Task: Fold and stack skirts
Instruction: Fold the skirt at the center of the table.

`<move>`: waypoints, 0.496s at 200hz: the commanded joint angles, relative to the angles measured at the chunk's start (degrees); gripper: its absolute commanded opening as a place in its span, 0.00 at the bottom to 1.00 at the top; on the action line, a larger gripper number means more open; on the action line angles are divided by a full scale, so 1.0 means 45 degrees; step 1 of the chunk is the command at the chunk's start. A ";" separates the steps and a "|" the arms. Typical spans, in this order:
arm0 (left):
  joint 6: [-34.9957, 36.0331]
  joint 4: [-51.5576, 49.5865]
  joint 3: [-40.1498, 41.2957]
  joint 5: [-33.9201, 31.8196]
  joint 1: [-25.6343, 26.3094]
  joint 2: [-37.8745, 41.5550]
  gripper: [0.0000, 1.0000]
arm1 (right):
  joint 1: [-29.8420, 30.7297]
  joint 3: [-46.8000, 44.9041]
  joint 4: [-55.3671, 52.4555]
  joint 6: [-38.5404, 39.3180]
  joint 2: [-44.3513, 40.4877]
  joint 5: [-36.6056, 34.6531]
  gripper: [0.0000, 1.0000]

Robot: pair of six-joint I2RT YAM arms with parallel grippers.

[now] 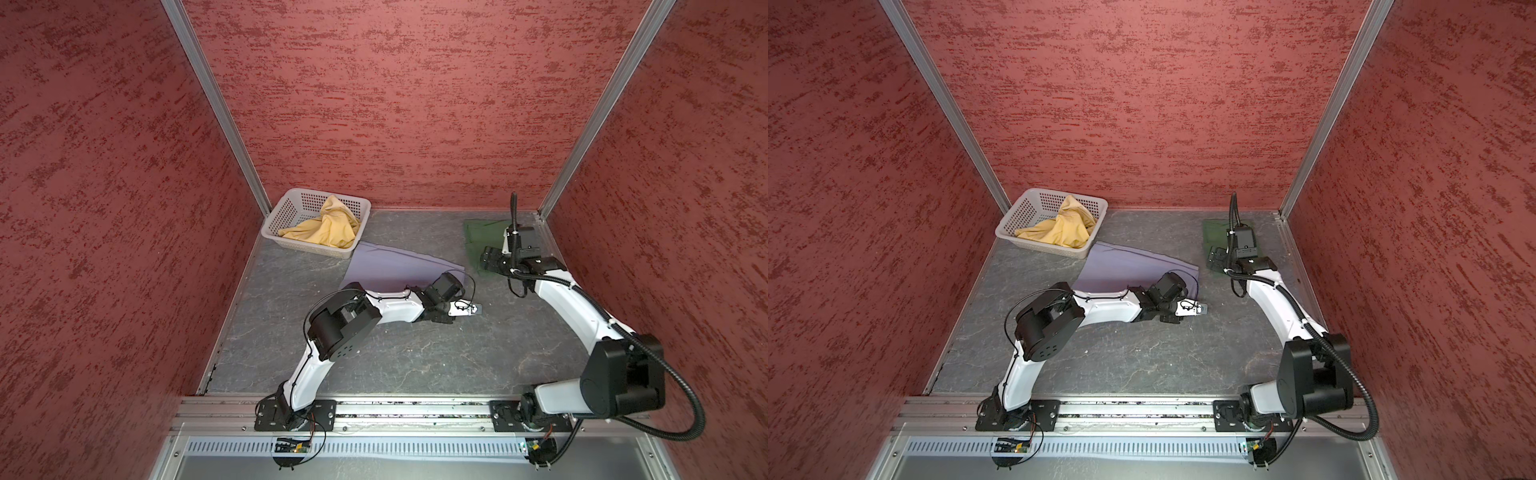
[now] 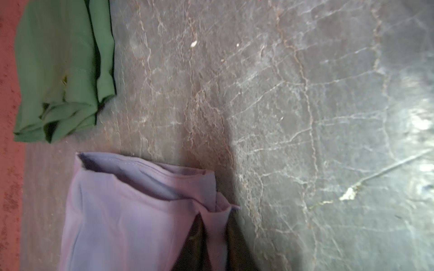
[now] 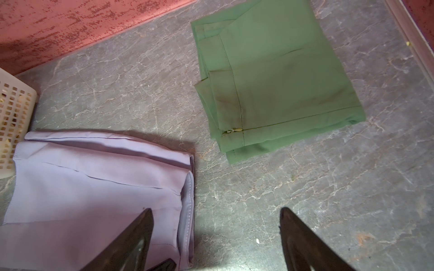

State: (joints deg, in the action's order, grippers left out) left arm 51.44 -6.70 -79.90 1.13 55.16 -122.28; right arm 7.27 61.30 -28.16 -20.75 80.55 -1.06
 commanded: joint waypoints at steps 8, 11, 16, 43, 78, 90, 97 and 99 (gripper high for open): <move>-0.0689 -0.0829 -0.0189 0.0692 -0.0300 -0.0163 0.08 | -0.0109 -0.0210 0.0160 -0.0075 -0.0301 0.0383 0.85; -0.0738 -0.0791 -0.0184 0.0742 -0.0320 -0.0138 0.06 | -0.0099 -0.0236 0.0181 -0.0085 -0.0318 0.0398 0.84; -0.0830 -0.0751 -0.0163 0.0832 -0.0388 -0.0096 0.04 | -0.0109 -0.0278 0.0213 -0.0100 -0.0337 0.0430 0.84; -0.1292 -0.0453 -0.0082 0.1300 -0.0647 0.0196 0.01 | -0.0103 -0.0484 0.0281 -0.0231 -0.0341 0.0726 0.84; -0.1790 0.0040 0.0150 0.2266 -0.0966 0.0819 0.00 | -0.0117 -0.0845 0.0428 -0.0776 -0.0192 0.1681 0.84; -0.1890 0.0345 0.0359 0.2605 -0.1045 0.1098 0.00 | -0.0128 -0.0978 0.0539 -0.1109 -0.0039 0.2212 0.84; -0.1933 0.0562 0.0472 0.2673 -0.1075 0.1253 0.00 | -0.0114 -0.1045 0.0591 -0.1291 0.0088 0.2525 0.84; -0.1937 0.0608 0.0500 0.2692 -0.1073 0.1294 0.00 | -0.0112 -0.1068 0.0618 -0.1332 0.0127 0.2595 0.84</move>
State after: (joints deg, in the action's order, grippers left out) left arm 44.91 -6.83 -79.18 9.32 51.00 -120.62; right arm 7.16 57.52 -27.59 -22.87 80.51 5.08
